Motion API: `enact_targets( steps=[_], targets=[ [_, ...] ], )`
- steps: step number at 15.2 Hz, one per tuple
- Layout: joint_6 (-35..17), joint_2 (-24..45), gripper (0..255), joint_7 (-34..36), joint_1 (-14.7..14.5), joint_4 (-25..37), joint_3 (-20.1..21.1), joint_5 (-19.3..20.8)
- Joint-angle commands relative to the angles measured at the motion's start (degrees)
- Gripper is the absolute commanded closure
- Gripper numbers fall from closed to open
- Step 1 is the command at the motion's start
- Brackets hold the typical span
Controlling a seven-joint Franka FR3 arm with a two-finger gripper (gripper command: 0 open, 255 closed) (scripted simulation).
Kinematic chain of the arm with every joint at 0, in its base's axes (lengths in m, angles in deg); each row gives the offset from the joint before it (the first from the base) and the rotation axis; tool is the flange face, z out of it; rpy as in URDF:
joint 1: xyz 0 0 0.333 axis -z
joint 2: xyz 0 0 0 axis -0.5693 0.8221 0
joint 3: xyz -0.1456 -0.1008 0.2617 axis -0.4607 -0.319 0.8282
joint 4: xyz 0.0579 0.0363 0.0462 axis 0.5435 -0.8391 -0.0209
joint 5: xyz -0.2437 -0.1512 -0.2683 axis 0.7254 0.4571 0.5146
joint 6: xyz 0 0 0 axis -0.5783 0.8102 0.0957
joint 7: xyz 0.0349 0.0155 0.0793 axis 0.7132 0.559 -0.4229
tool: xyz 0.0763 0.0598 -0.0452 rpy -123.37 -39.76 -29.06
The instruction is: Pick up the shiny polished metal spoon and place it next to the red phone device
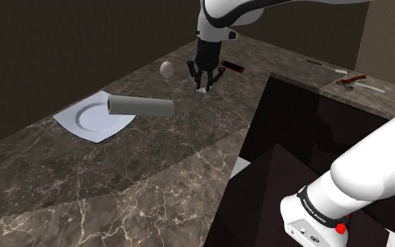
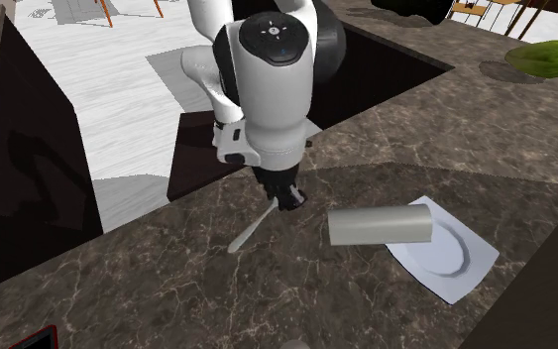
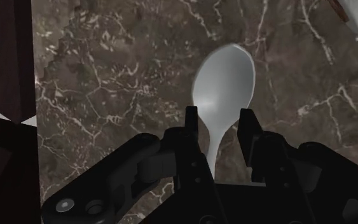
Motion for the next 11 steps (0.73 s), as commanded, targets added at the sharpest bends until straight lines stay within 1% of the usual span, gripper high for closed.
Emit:
enact_targets(
  steps=[1, 6, 11],
  targets=[
    [0.07, 0.09, 255, -3.04, 1.59, 0.04, -1.53, 0.38],
    [0.61, 1.06, 255, -9.26, 5.02, 1.30, -4.80, 1.52],
    [1.42, 3.37, 255, -15.02, 8.27, 4.20, -7.88, 3.00]
  ],
)
